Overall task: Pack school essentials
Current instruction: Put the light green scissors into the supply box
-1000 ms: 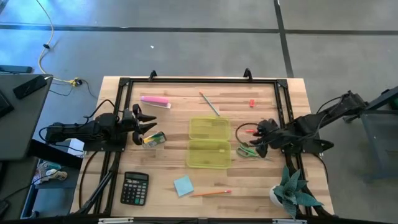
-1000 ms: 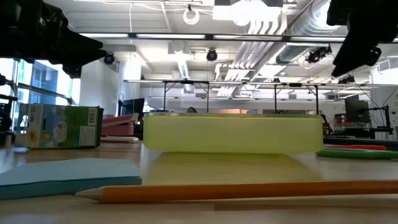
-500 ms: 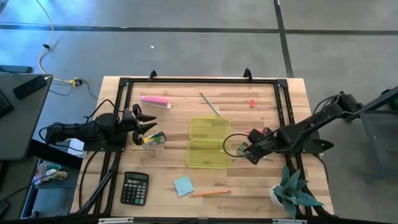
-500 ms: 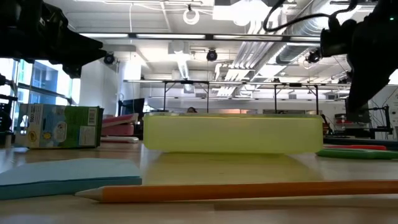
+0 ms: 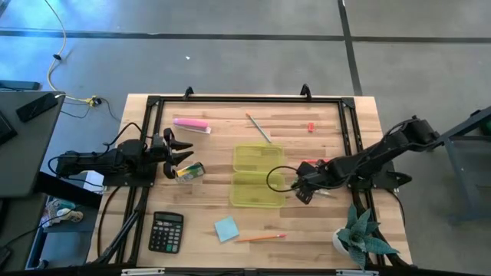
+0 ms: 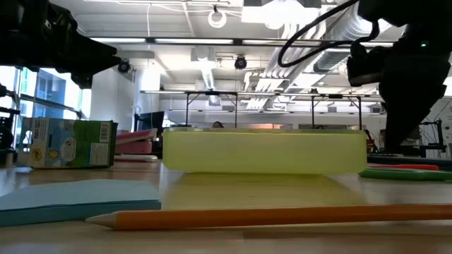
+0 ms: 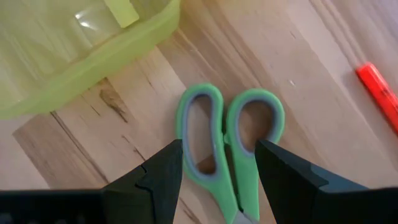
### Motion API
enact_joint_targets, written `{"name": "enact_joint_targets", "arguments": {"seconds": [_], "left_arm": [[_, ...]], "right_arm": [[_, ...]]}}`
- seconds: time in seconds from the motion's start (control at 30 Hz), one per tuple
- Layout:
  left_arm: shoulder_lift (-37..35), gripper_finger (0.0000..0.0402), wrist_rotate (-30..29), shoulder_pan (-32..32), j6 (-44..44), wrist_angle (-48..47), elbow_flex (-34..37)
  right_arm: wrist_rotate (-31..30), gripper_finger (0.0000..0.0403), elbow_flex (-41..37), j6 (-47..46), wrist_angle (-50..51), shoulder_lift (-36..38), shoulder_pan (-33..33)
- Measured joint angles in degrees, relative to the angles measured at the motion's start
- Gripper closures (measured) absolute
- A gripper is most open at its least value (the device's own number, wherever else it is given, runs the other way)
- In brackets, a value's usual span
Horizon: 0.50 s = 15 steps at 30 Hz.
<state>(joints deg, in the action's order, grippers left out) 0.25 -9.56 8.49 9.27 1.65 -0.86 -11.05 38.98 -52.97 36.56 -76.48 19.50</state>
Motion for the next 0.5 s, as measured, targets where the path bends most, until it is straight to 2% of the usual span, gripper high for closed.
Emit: {"name": "enact_joint_targets", "arguments": {"seconds": [0.1, 0.5], "left_arm": [[0.0, 0.0271, 0.0, 0.0, 0.0, 0.0, 0.0], [0.0, 0.0271, 0.0, 0.0, 0.0, 0.0, 0.0]], "right_arm": [[1.7, 0.0211, 0.0, 2.1, -0.9, -0.8, -0.9], [2.4, 0.0211, 0.0, 6.9, -3.5, -6.3, -1.9]]}}
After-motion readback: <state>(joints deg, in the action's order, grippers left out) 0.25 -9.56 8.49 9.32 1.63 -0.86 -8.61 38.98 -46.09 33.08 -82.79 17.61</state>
